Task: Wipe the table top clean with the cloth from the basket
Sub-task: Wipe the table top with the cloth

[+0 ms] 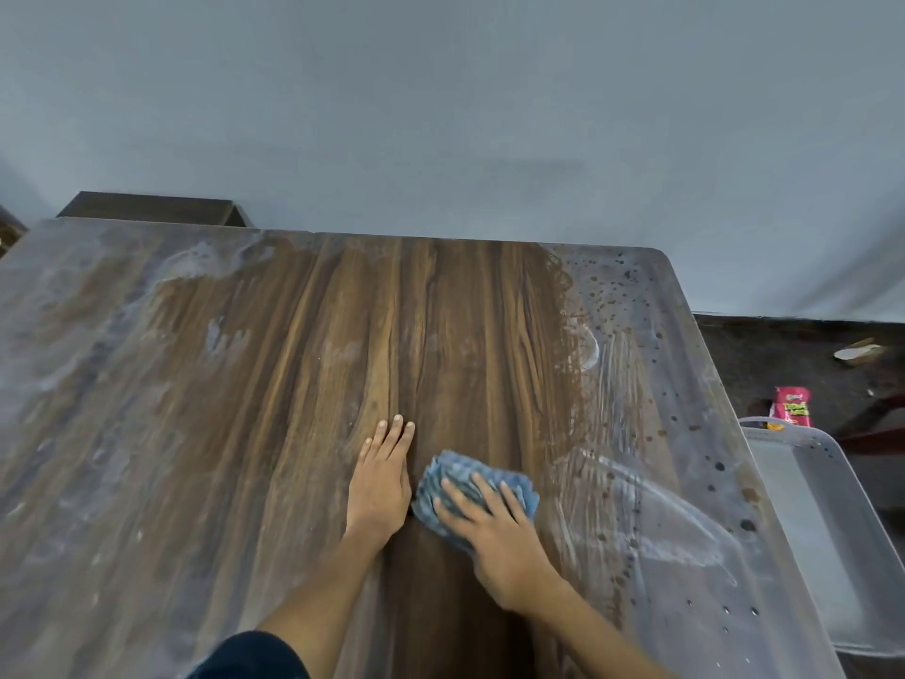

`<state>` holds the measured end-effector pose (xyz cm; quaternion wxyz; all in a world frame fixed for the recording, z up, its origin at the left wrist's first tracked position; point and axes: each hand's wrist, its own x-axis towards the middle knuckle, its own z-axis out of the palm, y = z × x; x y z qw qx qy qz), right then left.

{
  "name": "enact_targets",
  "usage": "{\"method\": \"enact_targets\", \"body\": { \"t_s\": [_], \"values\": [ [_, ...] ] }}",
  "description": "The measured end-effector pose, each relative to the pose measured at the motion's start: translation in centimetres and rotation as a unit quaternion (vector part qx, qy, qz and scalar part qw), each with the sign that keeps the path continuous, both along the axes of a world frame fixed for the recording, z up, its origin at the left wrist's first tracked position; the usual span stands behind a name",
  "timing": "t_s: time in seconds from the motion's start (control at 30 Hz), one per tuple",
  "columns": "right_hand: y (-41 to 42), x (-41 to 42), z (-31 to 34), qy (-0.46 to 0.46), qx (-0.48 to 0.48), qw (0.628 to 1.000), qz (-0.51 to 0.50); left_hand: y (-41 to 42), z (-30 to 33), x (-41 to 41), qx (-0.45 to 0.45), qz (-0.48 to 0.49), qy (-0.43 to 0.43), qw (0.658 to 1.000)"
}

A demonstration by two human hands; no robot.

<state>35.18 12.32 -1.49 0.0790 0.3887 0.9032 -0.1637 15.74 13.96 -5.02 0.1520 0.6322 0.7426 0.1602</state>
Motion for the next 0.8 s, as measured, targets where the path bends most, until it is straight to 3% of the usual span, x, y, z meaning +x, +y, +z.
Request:
{"method": "enact_targets", "body": {
  "t_s": [0.1, 0.17, 0.37, 0.47, 0.6, 0.7, 0.8],
  "values": [
    [-1.7, 3.9, 0.5, -0.046, 0.041, 0.998, 0.024, -0.4, 0.0, 0.0, 0.001, 0.001, 0.000, 1.000],
    [0.8, 5.5, 0.8, -0.071, 0.060, 0.996, -0.012, -0.5, 0.0, 0.1, 0.000, 0.001, 0.006, 1.000],
    [6.1, -0.1, 0.6, -0.024, -0.008, 0.987, -0.159, -1.6, -0.4, 0.0, -0.003, 0.003, 0.007, 1.000],
    [2.2, -2.1, -0.3, -0.018, 0.006, 0.996, -0.082, -1.9, -0.5, 0.0, -0.003, 0.001, -0.002, 1.000],
    [-2.9, 1.2, -0.3, -0.015, 0.012, 0.999, 0.035, -2.5, -0.6, -0.1, -0.004, -0.001, 0.005, 1.000],
    [-1.2, 4.1, 0.6, -0.062, 0.041, 0.997, -0.021, -3.1, -0.6, -0.1, -0.005, 0.000, 0.008, 1.000],
    [2.7, 3.7, 0.4, -0.063, 0.007, 0.992, -0.113, -3.4, -0.5, 0.1, -0.007, 0.006, 0.008, 1.000]
  ]
}}
